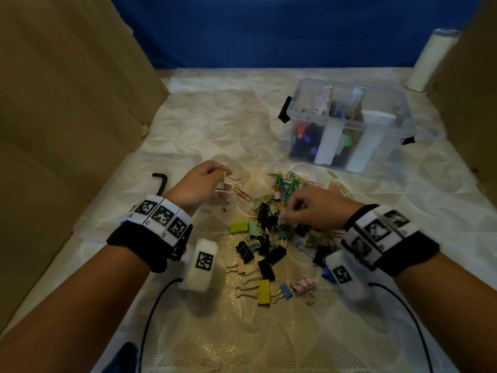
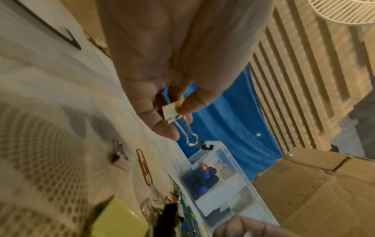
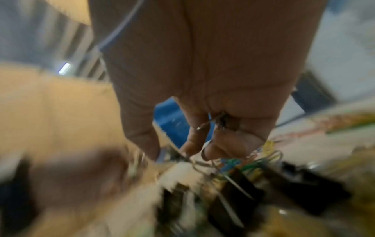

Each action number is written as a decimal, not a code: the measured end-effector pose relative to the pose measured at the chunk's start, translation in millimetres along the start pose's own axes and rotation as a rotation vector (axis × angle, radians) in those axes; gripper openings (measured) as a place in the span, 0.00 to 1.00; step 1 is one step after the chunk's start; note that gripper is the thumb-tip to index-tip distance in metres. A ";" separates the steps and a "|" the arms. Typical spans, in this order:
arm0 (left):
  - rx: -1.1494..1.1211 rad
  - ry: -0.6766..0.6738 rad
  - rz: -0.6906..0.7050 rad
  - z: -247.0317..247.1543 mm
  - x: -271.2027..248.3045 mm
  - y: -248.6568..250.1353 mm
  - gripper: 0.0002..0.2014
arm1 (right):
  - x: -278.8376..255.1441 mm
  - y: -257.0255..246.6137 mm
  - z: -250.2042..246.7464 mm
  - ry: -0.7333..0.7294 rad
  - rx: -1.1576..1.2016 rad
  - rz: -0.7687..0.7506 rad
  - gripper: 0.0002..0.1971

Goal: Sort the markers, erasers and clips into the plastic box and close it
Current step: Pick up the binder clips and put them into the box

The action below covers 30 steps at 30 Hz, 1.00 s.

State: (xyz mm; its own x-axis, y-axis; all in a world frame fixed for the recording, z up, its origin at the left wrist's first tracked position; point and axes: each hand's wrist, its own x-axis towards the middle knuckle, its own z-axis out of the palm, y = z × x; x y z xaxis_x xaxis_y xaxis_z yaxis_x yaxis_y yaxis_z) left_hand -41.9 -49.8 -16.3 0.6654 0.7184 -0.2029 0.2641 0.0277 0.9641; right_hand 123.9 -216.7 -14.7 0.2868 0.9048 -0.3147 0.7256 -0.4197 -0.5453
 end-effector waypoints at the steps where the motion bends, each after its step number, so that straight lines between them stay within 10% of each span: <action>1: -0.013 0.009 -0.008 1.7 -0.6 0.1 0.12 | -2.0 1.2 -3.5 0.057 0.211 0.034 0.12; 6: 0.203 0.002 -0.024 8.3 1.2 9.4 0.18 | -14.7 13.9 -16.4 0.066 1.444 0.045 0.09; 10: 0.467 -0.129 -0.024 24.7 -4.7 19.0 0.20 | -18.1 20.3 -10.6 0.165 1.660 0.074 0.16; 15: 1.135 -0.208 0.099 39.7 -3.0 15.9 0.21 | -15.6 22.2 -14.8 0.200 0.847 0.106 0.11; 20: 1.165 -0.287 0.113 44.2 0.9 19.5 0.12 | -11.2 4.5 -10.5 0.012 -0.339 0.101 0.18; 30: 0.698 -0.207 0.140 31.5 -3.4 51.3 0.13 | -30.0 1.4 -24.8 -0.032 -0.131 -0.014 0.08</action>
State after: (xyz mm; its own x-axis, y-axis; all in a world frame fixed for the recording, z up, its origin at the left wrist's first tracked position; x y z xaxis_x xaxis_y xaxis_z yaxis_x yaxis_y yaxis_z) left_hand -8.6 -72.7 28.5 0.8252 0.5354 -0.1802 0.5037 -0.5528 0.6638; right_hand 131.8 -242.6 13.3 0.2575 0.9068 -0.3338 0.8052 -0.3923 -0.4447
